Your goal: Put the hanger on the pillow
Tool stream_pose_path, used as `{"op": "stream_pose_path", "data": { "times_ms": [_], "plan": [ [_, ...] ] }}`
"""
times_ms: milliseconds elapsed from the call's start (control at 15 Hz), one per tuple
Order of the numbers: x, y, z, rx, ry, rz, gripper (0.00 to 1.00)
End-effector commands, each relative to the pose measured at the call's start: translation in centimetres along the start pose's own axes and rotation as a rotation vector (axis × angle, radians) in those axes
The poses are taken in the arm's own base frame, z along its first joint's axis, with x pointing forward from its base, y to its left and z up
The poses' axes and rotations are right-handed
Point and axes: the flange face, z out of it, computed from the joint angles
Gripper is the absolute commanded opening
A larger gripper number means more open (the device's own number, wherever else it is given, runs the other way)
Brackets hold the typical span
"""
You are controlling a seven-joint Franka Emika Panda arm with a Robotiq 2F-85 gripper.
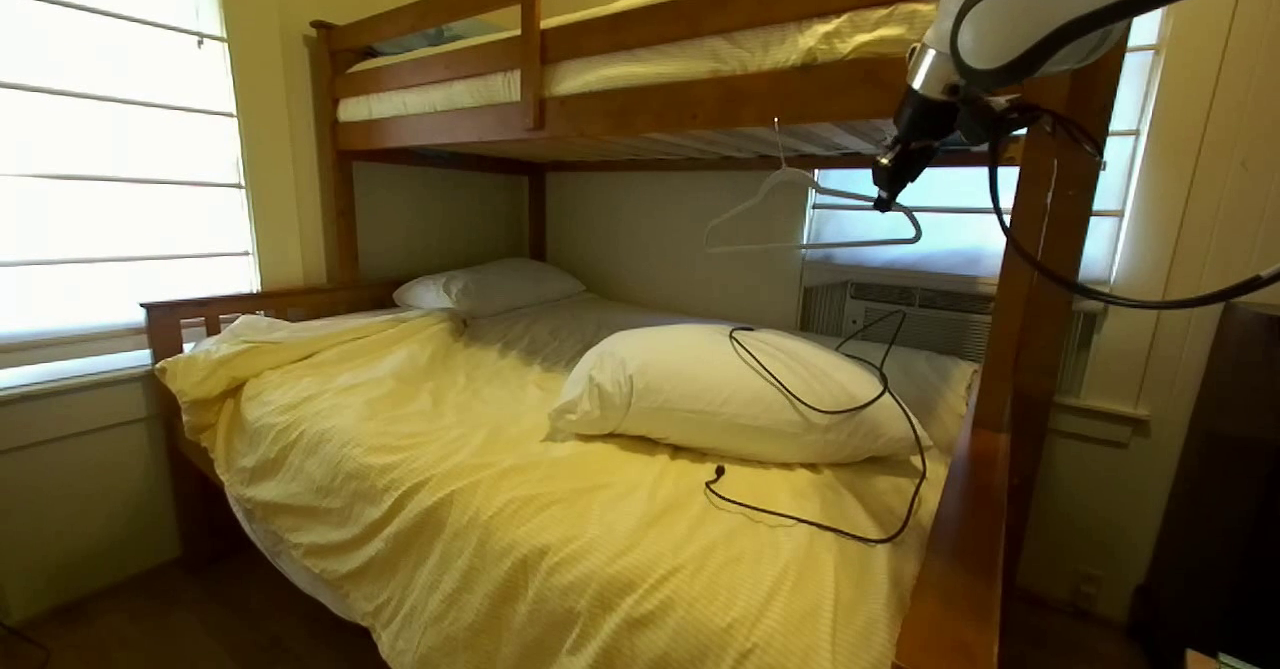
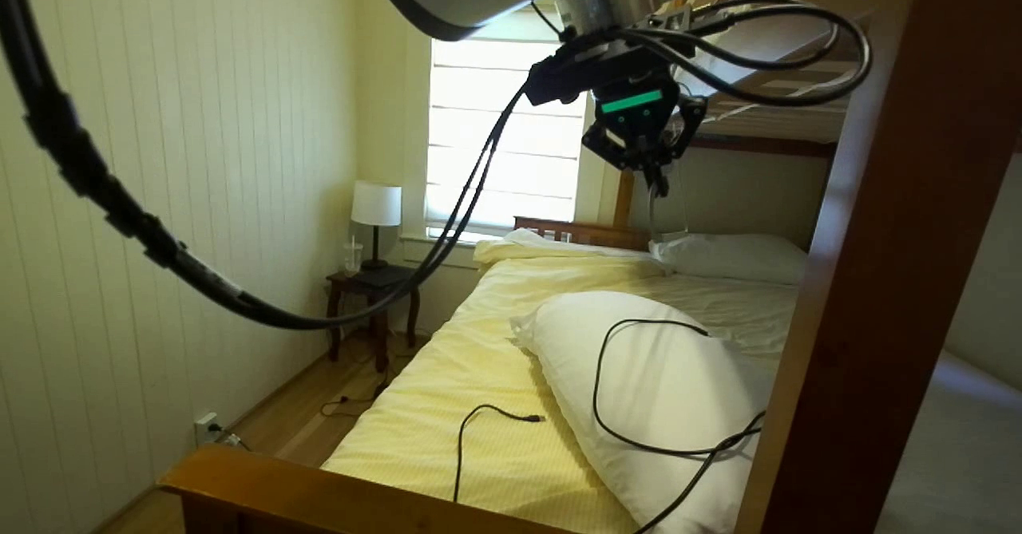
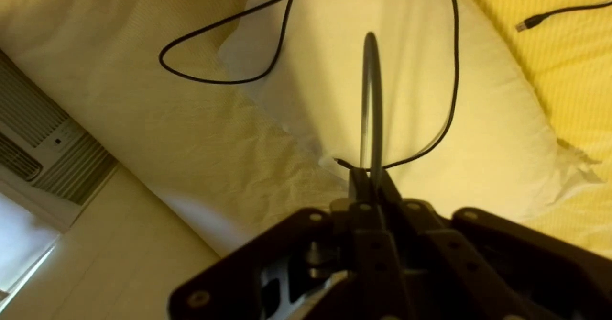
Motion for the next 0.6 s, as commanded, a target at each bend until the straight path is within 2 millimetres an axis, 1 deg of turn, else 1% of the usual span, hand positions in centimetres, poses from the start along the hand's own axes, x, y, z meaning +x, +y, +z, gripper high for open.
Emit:
{"op": "stream_pose_path", "data": {
  "times_ms": [0,200,467,533],
  "plan": [
    [-0.3,-1.4,2.2,-0.082,0.046,-0.044,0.01],
    [0.0,-1.6,4.8,-0.125,0.134,-0.060,0.01],
    [-0.7,-1.6,8.3,-0.181,0.239,-0.094,0.01],
    [-1.0,-1.9,9.0,-0.194,0.261,-0.117,0.01]
  ]
}}
